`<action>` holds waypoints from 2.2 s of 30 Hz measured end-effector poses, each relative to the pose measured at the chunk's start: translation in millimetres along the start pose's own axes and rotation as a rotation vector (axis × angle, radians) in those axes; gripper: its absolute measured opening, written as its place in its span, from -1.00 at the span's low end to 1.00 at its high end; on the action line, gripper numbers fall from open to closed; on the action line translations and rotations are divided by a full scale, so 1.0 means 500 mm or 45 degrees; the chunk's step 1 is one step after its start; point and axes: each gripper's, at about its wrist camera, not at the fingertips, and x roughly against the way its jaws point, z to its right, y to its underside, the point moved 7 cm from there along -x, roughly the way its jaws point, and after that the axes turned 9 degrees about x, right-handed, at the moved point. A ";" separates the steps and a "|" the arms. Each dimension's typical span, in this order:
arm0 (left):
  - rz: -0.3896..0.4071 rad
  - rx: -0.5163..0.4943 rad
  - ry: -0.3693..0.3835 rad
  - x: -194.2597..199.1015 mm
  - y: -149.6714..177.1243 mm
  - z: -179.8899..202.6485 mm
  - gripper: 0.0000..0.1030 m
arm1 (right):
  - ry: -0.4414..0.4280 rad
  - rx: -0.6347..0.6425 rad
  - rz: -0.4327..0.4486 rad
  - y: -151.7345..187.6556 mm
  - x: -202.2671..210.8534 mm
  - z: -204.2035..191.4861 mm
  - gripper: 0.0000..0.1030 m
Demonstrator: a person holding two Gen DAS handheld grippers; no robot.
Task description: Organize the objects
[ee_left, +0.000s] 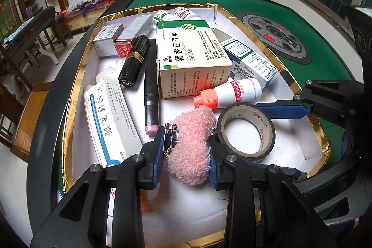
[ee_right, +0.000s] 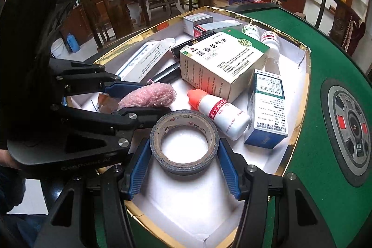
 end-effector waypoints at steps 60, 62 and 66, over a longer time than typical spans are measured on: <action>-0.002 0.081 -0.068 0.026 -0.031 -0.003 0.54 | 0.036 -0.002 0.137 0.002 0.080 0.003 0.70; 0.022 0.081 -0.074 0.038 -0.032 0.000 0.54 | 0.024 -0.029 0.183 0.006 0.100 0.007 0.84; 0.095 0.115 -0.061 0.065 -0.036 0.006 0.54 | 0.013 -0.067 0.254 0.018 0.134 0.014 0.99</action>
